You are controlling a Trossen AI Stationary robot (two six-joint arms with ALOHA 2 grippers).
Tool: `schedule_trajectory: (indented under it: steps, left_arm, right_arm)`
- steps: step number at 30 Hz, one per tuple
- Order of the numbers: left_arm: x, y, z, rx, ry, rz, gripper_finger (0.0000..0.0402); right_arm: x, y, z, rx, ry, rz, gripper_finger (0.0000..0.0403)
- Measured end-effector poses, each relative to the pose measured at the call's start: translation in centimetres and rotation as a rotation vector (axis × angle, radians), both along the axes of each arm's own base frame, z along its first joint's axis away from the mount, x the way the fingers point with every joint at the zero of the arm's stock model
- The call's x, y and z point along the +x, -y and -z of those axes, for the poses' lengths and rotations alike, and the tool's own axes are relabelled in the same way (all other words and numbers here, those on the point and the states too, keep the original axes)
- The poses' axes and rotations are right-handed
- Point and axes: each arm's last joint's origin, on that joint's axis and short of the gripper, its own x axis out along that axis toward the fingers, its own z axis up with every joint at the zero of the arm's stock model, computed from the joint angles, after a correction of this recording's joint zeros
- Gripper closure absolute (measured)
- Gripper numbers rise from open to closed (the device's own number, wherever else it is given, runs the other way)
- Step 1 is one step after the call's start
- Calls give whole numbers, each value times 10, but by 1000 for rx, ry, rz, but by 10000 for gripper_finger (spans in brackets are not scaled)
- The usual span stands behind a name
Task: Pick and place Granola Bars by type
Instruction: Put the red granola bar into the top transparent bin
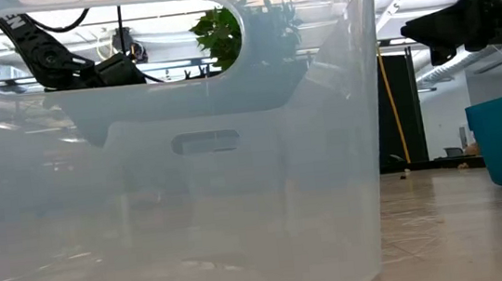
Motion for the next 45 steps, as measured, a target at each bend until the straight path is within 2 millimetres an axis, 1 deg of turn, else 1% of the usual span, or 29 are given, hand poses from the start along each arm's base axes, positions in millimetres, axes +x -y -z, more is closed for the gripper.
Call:
schedule_trajectory:
  steps: [3, 5, 8, 9, 10, 16, 25, 30, 36, 40, 45]
  left_arm:
    - [0, 1, 0, -15, 9, 16, 281]
    - [0, 1, 0, -15, 10, 24, 312]
    - [0, 1, 0, -3, 3, 46, 374]
    - [0, 1, 0, 0, 1, 53, 387]
    - [0, 1, 0, 5, -2, 60, 392]
    - [0, 1, -2, 39, -14, 107, 397]
    - [-4, 4, -22, 111, 41, 141, 399]
    - [-11, 8, -38, 150, 76, 165, 400]
    - [-24, 17, -63, 217, 158, 207, 400]
    - [-34, 23, -81, 306, 205, 244, 400]
    - [-46, 30, -98, 411, 250, 284, 400]
  right_arm:
    - [0, 0, 0, 0, 0, 0, 358]
    - [0, 0, 0, 0, 0, 0, 359]
    - [0, 0, 0, 0, 0, -1, 359]
    - [0, 0, 0, 0, 0, 0, 359]
    - [0, 0, 0, 0, 0, 0, 358]
    - [0, 0, 0, 0, 0, 0, 359]
    - [0, 0, 0, 0, 0, 0, 359]
    - [0, 0, 0, 0, 0, 0, 358]
    - [0, 0, 0, 0, 0, 0, 359]
    - [0, 0, 0, 0, 0, 0, 358]
    - [0, 0, 0, 0, 1, 0, 359]
